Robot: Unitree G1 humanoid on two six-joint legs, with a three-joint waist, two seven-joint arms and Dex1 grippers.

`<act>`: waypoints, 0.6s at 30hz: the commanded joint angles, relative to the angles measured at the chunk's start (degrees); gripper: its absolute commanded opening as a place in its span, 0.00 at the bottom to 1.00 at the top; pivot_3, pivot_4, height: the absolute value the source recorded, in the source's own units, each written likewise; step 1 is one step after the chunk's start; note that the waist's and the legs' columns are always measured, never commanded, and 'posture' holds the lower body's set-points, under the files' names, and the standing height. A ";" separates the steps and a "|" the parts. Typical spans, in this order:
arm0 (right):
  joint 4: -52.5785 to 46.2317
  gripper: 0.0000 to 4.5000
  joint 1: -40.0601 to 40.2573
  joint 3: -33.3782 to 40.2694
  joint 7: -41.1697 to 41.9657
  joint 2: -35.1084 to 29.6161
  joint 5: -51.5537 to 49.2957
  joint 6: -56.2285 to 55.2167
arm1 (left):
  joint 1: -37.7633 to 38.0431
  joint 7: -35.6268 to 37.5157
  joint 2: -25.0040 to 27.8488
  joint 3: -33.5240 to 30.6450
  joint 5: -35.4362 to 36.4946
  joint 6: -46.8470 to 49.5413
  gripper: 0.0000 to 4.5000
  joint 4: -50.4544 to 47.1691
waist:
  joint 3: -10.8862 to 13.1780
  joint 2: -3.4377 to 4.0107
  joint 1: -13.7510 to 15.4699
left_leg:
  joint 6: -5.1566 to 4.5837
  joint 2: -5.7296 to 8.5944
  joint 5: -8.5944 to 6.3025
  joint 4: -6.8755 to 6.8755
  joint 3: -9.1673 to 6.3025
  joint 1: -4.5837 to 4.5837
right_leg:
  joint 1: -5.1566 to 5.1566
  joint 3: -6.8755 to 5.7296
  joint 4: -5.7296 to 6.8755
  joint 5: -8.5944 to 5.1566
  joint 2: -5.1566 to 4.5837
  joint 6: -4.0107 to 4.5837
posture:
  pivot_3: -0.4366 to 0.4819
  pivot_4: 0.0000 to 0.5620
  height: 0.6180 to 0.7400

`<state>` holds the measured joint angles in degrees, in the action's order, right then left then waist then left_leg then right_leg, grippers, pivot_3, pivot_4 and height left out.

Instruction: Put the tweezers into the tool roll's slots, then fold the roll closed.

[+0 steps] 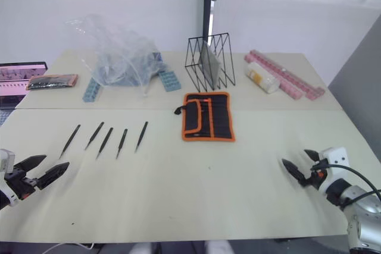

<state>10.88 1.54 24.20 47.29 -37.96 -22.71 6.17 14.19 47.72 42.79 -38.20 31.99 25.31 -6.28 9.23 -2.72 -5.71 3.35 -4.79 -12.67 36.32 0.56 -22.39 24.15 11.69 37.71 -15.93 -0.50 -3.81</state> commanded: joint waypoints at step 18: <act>-31.02 1.00 -15.12 -22.97 -28.52 20.65 -3.93 35.39 | 4.15 -3.21 -8.13 8.09 9.80 3.83 1.00 -24.28 | -0.01 0.02 0.02 | 0.01 0.01 0.00 0.11 -0.27 -0.18 | 0.10 -0.18 0.19 0.12 0.01 0.34 | 0.48 0.27 0.84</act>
<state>-20.19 -11.70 1.04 21.16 -17.82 -27.27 40.30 18.26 45.15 34.53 -30.37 40.88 29.30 -27.71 9.22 -2.70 -5.69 3.36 -4.79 -12.67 36.50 0.22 -22.65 24.28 11.45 37.90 -15.79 -0.49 -3.43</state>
